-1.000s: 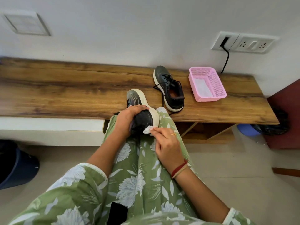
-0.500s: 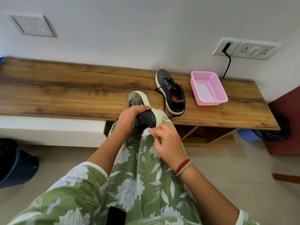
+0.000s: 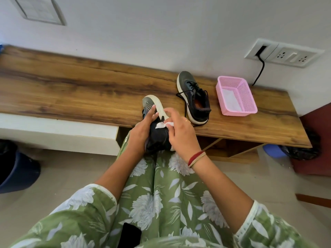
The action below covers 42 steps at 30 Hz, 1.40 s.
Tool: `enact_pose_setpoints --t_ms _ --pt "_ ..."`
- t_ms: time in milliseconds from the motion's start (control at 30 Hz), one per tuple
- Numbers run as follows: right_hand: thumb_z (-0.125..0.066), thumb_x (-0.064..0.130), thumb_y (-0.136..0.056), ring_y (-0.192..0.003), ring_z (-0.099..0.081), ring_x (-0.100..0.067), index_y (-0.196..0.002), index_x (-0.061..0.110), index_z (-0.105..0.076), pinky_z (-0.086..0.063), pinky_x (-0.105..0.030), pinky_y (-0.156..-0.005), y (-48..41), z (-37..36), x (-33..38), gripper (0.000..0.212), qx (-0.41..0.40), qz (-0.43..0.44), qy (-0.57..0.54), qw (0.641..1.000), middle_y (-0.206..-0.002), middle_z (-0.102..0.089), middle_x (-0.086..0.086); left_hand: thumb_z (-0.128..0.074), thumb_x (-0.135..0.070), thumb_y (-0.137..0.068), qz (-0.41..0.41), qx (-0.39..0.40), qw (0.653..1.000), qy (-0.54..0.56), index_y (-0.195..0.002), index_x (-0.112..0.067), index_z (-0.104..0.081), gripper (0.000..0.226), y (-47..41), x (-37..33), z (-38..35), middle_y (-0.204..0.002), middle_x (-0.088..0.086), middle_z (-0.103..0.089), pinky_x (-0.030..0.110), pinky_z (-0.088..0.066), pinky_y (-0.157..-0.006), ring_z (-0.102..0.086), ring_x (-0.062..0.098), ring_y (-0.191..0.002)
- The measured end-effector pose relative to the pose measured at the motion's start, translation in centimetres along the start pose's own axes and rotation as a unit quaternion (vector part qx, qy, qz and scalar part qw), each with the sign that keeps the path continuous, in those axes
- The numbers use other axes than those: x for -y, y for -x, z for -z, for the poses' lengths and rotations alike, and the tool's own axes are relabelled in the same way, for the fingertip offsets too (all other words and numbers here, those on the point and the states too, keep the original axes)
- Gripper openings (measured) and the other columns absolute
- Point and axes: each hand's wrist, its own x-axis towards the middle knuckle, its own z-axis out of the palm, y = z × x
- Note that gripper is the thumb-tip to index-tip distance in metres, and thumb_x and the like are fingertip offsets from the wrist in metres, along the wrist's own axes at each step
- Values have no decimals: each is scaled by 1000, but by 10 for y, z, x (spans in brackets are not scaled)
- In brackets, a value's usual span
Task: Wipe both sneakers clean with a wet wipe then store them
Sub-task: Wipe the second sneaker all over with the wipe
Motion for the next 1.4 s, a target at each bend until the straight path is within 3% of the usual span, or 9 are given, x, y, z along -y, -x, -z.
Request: enact_pose_setpoints --t_ms 200,267,367,567,733,933,1133,1267,1400 --pt "-52 -7 -83 -76 -55 -28 -116 14 -50 -46 -37 -78 16 2 -1 39 11 99 130 986 -77 -58 -7 -74 -26 -78 31 47 996 74 -146 -40 -18 89 4 7 3 -136 -7 -54 24 -43 -98 -54 16 -120" --pt "-40 -5 -85 -77 -58 -29 -110 10 -52 -48 -41 -91 33 3 -6 31 -10 124 161 979 -76 -57 -6 -72 -21 -80 56 50 993 87 -147 -38 -18 88 4 5 4 -136 -10 -53 8 -35 -92 -51 10 -121" --pt "-37 -3 -87 -68 -55 -23 -105 11 -50 -45 -40 -99 49 3 -8 26 -10 166 164 972 -70 -55 -2 -73 -20 -77 25 36 997 65 -149 -32 -14 95 3 2 3 -136 -7 -53 23 -42 -93 -54 15 -119" --pt "-53 5 -87 -78 -60 -9 -108 21 -45 -49 -26 -69 0 31 -2 28 -55 -16 -89 994 -93 -62 3 -68 -9 -77 -3 -7 998 60 -147 -39 -2 101 -1 3 2 -131 -3 -58 37 -50 -79 -61 30 -108" --pt "-48 -2 -86 -79 -60 -27 -110 20 -45 -52 -42 -69 -31 5 5 33 107 24 89 990 -86 -63 -6 -57 -4 -80 -16 -7 996 87 -142 -43 2 94 -11 -1 5 -119 16 -64 31 -46 -52 -61 27 -57" --pt "-55 -4 -71 -68 -53 -19 -99 11 -58 -40 -29 -71 37 13 11 32 25 150 167 974 -73 -57 -3 -65 0 -79 -2 -18 995 103 -140 -50 9 108 -8 5 -2 -128 1 -60 46 -53 -58 -68 30 -75" --pt "-48 -1 -87 -81 -58 -24 -106 15 -48 -48 -40 -71 -17 10 13 25 19 -12 11 1000 -88 -62 -5 -64 5 -78 -9 -14 996 91 -141 -44 6 106 -12 0 3 -127 10 -60 42 -53 -51 -64 26 -60" --pt "-51 -6 -83 -69 -49 -19 -106 15 -49 -44 -35 -58 -11 -3 18 31 23 50 125 991 -74 -52 -1 -57 2 -81 -29 3 996 87 -142 -44 7 99 -17 1 6 -114 17 -67 46 -53 -53 -65 32 -62" --pt "-49 -4 -86 -71 -44 -12 -98 16 -49 -39 -26 -61 32 2 21 24 56 57 11 997 -77 -52 3 -65 0 -79 -31 30 996 79 -139 -47 10 107 -22 5 11 -129 7 -59 35 -54 -62 -69 31 -80"
